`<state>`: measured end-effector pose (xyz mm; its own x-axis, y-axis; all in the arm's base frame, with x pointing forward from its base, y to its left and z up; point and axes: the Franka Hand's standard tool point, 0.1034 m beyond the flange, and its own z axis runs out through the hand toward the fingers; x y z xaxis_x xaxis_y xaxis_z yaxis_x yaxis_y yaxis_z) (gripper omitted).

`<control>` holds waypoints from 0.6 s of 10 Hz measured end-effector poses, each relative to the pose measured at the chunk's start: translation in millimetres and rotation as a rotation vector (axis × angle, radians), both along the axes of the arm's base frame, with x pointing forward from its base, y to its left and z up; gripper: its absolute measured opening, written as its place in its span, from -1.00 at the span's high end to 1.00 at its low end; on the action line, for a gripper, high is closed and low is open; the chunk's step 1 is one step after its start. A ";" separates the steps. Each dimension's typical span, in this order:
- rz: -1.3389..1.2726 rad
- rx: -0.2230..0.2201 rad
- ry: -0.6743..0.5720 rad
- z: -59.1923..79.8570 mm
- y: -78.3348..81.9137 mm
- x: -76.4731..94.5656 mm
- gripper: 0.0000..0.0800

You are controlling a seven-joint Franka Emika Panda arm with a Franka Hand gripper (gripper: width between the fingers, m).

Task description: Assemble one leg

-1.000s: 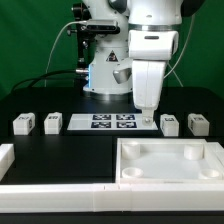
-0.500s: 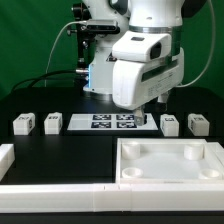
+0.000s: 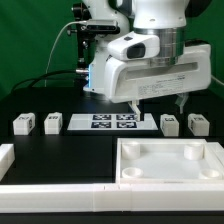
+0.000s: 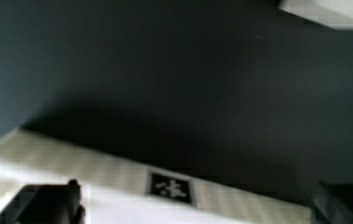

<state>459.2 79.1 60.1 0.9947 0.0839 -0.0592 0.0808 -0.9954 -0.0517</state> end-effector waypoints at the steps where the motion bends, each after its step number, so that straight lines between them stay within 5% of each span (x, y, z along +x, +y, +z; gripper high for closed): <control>1: -0.099 0.000 0.006 -1.2 8.3 -3.4 -0.62; 6: -0.090 0.004 0.019 -3.1 65.9 -20.5 -0.62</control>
Offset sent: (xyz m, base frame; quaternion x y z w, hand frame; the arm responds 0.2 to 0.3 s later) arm -0.0119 0.0421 -0.0016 0.0134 0.0032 0.0510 0.9986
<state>438.7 145.0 57.0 0.9970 -0.0054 -0.0775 -0.0098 -0.9984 -0.0561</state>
